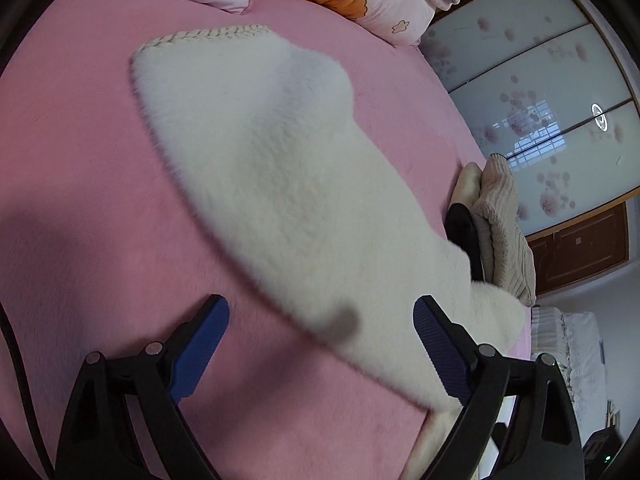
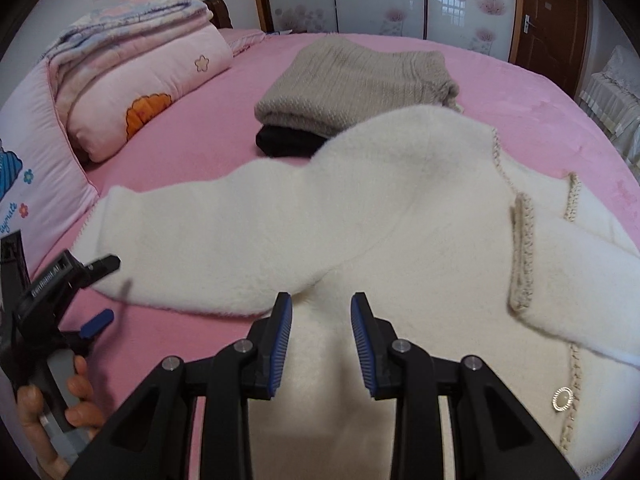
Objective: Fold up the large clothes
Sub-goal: 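Grasp the other white sleeve with the left tool, then fold the held sleeve across the cardigan body and open the left tool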
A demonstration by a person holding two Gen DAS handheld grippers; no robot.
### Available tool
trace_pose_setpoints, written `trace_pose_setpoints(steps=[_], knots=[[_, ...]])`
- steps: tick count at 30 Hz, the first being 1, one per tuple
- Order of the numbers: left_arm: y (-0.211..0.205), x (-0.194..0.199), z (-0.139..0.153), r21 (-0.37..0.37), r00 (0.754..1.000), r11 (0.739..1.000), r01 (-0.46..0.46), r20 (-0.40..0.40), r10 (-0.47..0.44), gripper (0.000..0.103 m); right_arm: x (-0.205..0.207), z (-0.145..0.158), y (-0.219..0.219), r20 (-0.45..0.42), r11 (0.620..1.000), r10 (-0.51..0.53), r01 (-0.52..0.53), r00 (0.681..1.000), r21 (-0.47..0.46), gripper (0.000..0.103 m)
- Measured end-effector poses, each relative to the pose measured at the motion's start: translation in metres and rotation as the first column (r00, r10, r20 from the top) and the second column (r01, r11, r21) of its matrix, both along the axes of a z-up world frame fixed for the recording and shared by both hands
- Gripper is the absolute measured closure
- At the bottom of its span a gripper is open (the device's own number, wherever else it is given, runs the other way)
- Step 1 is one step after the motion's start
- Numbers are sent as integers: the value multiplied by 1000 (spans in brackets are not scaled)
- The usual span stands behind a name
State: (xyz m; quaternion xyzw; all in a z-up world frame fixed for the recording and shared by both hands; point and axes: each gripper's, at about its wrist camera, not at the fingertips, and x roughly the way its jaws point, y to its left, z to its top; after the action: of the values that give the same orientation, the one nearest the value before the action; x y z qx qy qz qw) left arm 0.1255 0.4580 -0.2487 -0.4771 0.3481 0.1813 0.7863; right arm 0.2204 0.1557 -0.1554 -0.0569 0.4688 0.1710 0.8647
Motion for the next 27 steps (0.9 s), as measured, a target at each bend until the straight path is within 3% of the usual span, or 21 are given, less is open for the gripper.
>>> trace_pose_setpoints(steps=[3, 5, 7, 10, 11, 13, 15, 18, 20, 22, 24, 27], knots=[[3, 20, -2, 5, 1000, 1000, 17, -5, -17, 11, 8, -12, 1, -25, 1000, -8, 8, 1000, 9, 72], [5, 30, 0, 17, 1000, 1000, 12, 2, -12, 26, 10, -19, 0, -39, 1000, -13, 13, 999, 21, 72], [10, 37, -1, 25, 1000, 1000, -2, -19, 3, 63, 11, -23, -2, -49, 1000, -15, 16, 999, 26, 72], [17, 43, -1, -9, 999, 1000, -30, 12, 30, 86, 10, -27, -9, -61, 999, -18, 20, 998, 30, 72], [13, 46, 5, 17, 999, 999, -35, 17, 35, 87, 9, -27, -13, -63, 999, -20, 22, 998, 33, 73], [-3, 52, 29, 153, 1000, 988, -29, 2, 29, 89, 8, -23, -24, -60, 999, -34, 37, 998, 40, 73], [-25, 57, 58, 276, 1000, 961, -6, 21, 0, 89, 7, -16, -39, -49, 997, -60, 63, 997, 54, 73], [-81, 69, 109, 412, 988, 908, 74, 90, -122, 90, 6, -2, -73, -27, 989, -125, 127, 992, 81, 73], [-125, 76, 134, 482, 966, 863, 151, 115, -233, 90, 6, 6, -101, -21, 979, -179, 180, 984, 101, 73], [-174, 86, 150, 514, 923, 822, 246, 135, -360, 90, 4, 15, -134, -15, 963, -239, 239, 971, 124, 72], [-222, 93, 157, 521, 866, 783, 339, 152, -476, 90, 0, 23, -166, -7, 945, -297, 295, 955, 139, 72], [-299, 110, 147, 531, 777, 693, 488, 99, -622, 89, -8, 30, -215, 5, 915, -379, 374, 925, 152, 72]])
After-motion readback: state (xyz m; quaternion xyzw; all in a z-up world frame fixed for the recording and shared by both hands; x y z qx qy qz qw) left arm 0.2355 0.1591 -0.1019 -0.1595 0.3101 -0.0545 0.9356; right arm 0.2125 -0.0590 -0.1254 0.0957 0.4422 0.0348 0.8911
